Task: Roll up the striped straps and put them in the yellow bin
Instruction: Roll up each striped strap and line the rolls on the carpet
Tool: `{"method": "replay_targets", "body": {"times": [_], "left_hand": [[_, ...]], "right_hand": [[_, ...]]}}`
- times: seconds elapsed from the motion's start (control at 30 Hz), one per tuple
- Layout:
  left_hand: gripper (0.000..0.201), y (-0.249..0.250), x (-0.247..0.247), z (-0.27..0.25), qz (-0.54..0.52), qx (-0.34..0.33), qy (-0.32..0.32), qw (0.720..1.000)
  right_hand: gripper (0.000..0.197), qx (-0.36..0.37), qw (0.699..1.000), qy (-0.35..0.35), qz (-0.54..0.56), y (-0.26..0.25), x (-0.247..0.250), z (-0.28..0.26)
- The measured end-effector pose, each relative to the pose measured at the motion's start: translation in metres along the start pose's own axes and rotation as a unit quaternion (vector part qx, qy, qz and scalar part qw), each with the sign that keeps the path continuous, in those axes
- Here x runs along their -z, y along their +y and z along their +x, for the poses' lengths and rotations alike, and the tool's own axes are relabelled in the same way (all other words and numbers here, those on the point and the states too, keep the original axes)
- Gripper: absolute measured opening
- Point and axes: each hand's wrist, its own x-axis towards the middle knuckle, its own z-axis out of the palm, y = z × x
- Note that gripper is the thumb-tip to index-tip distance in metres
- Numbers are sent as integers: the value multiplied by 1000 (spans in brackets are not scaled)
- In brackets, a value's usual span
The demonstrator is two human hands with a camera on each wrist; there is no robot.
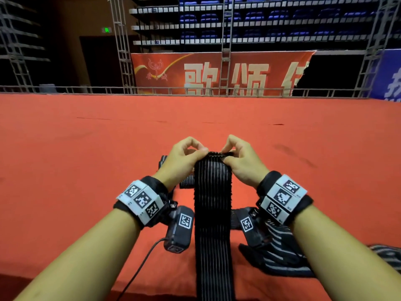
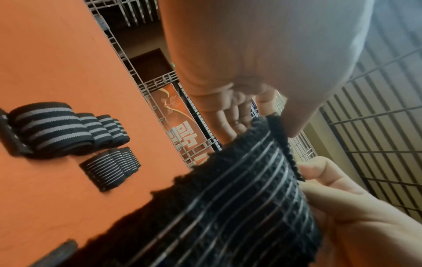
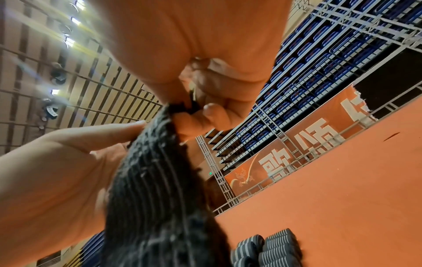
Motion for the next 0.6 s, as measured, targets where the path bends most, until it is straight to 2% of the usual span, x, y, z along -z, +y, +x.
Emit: {"method": "replay_targets", "body": {"times": [0.07,0.17,0.23,0.33,0.43,0.5,0.6], "left_hand": [[17,-9,-2,3,11,-15,10,1000],[17,-20,-4,6,23,-32,14,999],[21,-26,-5,7,31,-28,8,999],[21,-29,-9,6,6,18,2,1000],[10,-29,-8,5,5,48,-13,999],[9,-27,-7,3,32,40,-33,998],[10,-21,-5,-2,39,16,-41,998]], "right_hand": [[30,-12,1000,4,-1,8,0,2],[11,-44,999,-8,12,18,1,3],[11,-48,999,-21,3,25,2,3],[21,-23,999,-18,-29,30,3,3],[19,31,992,2,-125,27,4,0],[15,58,981,0,-187,22,4,-4],[13,76,972,-25,-220,15,2,-10]]}}
